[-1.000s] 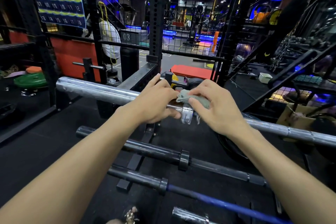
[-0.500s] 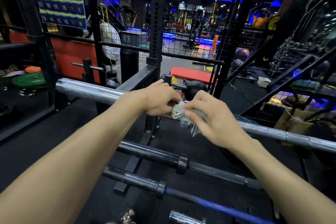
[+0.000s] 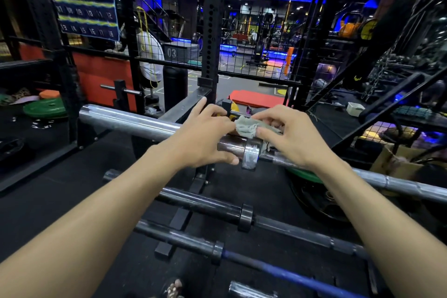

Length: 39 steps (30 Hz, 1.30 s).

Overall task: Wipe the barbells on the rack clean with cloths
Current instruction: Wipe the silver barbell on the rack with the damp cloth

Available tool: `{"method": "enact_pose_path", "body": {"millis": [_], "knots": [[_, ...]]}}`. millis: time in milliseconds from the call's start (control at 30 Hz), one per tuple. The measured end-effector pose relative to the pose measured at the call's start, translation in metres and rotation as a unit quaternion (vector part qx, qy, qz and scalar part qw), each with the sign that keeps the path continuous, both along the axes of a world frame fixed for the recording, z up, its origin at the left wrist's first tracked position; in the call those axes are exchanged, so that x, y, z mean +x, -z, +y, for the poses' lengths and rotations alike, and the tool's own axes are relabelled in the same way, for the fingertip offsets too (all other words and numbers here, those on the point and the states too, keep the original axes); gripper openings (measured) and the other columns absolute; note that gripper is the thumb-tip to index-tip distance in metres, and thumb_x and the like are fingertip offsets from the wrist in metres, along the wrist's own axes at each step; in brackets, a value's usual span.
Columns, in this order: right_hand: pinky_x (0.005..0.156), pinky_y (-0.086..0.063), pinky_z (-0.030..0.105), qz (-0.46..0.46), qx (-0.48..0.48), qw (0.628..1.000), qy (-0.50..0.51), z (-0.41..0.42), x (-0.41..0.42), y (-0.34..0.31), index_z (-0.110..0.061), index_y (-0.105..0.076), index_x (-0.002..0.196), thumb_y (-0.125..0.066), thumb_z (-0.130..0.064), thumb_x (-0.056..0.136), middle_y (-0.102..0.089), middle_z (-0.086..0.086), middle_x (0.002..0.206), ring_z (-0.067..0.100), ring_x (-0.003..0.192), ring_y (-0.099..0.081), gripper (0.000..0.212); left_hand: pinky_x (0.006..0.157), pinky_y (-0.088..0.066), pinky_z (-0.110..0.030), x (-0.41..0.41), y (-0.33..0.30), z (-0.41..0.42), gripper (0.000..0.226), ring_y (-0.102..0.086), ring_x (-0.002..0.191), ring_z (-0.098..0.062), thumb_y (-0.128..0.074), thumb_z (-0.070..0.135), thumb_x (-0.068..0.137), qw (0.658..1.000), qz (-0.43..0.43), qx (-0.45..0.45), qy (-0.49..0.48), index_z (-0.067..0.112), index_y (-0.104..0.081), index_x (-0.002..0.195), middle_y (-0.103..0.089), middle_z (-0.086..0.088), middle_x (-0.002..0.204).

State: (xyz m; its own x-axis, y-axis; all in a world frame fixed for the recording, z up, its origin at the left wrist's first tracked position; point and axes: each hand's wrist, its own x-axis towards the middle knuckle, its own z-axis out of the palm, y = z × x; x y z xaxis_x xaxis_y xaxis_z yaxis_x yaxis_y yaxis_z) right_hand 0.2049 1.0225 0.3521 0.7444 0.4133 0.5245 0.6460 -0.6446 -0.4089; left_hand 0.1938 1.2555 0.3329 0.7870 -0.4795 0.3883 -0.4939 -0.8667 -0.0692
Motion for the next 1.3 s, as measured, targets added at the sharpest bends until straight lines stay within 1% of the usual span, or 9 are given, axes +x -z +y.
{"method": "enact_pose_path", "body": {"millis": [133, 233, 333, 467, 633, 867, 1067, 1200, 1300], "knots": [[0.083, -0.044, 0.022, -0.047, 0.011, 0.999, 0.008, 0.002, -0.010, 0.010, -0.022, -0.073, 0.109, -0.074, -0.021, 0.089, -0.065, -0.008, 0.099, 0.007, 0.091, -0.058, 0.019, 0.126, 0.000, -0.049, 0.004, 0.013, -0.007, 0.068, -0.039, 0.134, -0.016, -0.047, 0.077, 0.077, 0.998, -0.055, 0.034, -0.003, 0.019, -0.065, 0.107, -0.065, 0.012, 0.107], [0.082, -0.040, 0.015, -0.094, 0.011, 0.995, -0.018, 0.005, -0.028, 0.027, -0.014, -0.072, 0.107, -0.074, -0.015, 0.091, -0.061, -0.005, 0.099, 0.006, 0.089, -0.056, 0.016, 0.127, 0.001, -0.044, 0.007, 0.011, -0.007, 0.055, -0.042, 0.125, -0.014, -0.057, 0.073, 0.081, 0.999, -0.043, 0.010, 0.019, 0.021, -0.063, 0.096, -0.059, 0.013, 0.097], [0.085, -0.047, 0.025, -0.095, -0.006, 0.995, -0.035, 0.004, -0.026, 0.023, -0.016, -0.074, 0.106, -0.073, -0.016, 0.092, -0.063, -0.004, 0.098, 0.012, 0.090, -0.060, 0.014, 0.126, 0.003, -0.039, 0.012, 0.004, -0.006, 0.042, -0.043, 0.123, -0.014, -0.063, 0.068, 0.085, 0.999, -0.006, -0.001, 0.034, 0.027, -0.055, 0.088, -0.061, 0.008, 0.096], [0.089, -0.047, 0.033, -0.050, -0.013, 0.999, 0.015, 0.006, -0.005, 0.003, -0.021, -0.076, 0.102, -0.070, -0.023, 0.095, -0.067, -0.005, 0.097, 0.011, 0.093, -0.060, 0.010, 0.125, 0.003, -0.040, 0.017, -0.006, -0.004, 0.062, -0.044, 0.126, -0.019, -0.056, 0.070, 0.088, 0.997, 0.076, -0.002, 0.026, 0.024, -0.063, 0.128, -0.064, 0.000, 0.110], [0.083, -0.047, 0.024, -0.040, -0.023, 0.997, -0.059, 0.004, -0.027, 0.010, -0.020, -0.077, 0.099, -0.072, -0.019, 0.093, -0.067, -0.008, 0.093, 0.009, 0.091, -0.062, 0.008, 0.118, -0.014, -0.037, 0.023, -0.007, -0.005, 0.017, -0.047, 0.113, -0.018, -0.068, 0.047, 0.091, 0.996, 0.069, -0.025, 0.053, 0.034, -0.066, 0.103, -0.064, 0.007, 0.095], [0.090, -0.048, 0.037, -0.019, -0.005, 0.999, 0.025, 0.012, 0.002, 0.004, -0.023, -0.076, 0.100, -0.068, -0.022, 0.097, -0.066, -0.003, 0.097, 0.014, 0.094, -0.060, 0.009, 0.120, -0.014, -0.043, 0.019, -0.010, -0.003, 0.029, -0.045, 0.109, -0.017, -0.062, 0.065, 0.087, 0.992, 0.109, -0.032, 0.047, 0.038, -0.051, 0.089, -0.059, 0.008, 0.091], [0.080, -0.042, 0.018, -0.030, -0.023, 0.998, -0.045, 0.006, -0.020, 0.005, -0.021, -0.077, 0.099, -0.071, -0.017, 0.093, -0.063, -0.012, 0.094, 0.005, 0.090, -0.059, 0.009, 0.116, -0.018, -0.042, 0.019, -0.008, -0.004, 0.025, -0.046, 0.105, -0.018, -0.065, 0.056, 0.091, 0.994, 0.090, -0.027, 0.054, 0.032, -0.067, 0.098, -0.066, 0.008, 0.093], [0.086, -0.048, 0.033, -0.029, -0.017, 0.999, 0.005, 0.012, 0.000, 0.001, -0.020, -0.076, 0.099, -0.068, -0.018, 0.096, -0.064, -0.007, 0.096, 0.011, 0.092, -0.060, 0.009, 0.119, -0.014, -0.046, 0.019, -0.012, -0.005, 0.035, -0.041, 0.098, -0.015, -0.065, 0.061, 0.089, 0.992, 0.109, -0.024, 0.051, 0.043, -0.040, 0.072, -0.047, 0.016, 0.076], [0.082, -0.046, 0.026, -0.038, -0.014, 0.998, -0.038, 0.009, -0.014, 0.009, -0.021, -0.076, 0.099, -0.069, -0.017, 0.095, -0.062, -0.010, 0.094, 0.009, 0.090, -0.060, 0.009, 0.122, -0.010, -0.046, 0.020, -0.008, -0.002, 0.017, -0.041, 0.099, -0.014, -0.067, 0.053, 0.091, 0.993, 0.101, -0.045, 0.045, 0.041, -0.058, 0.084, -0.054, 0.016, 0.081]]}}
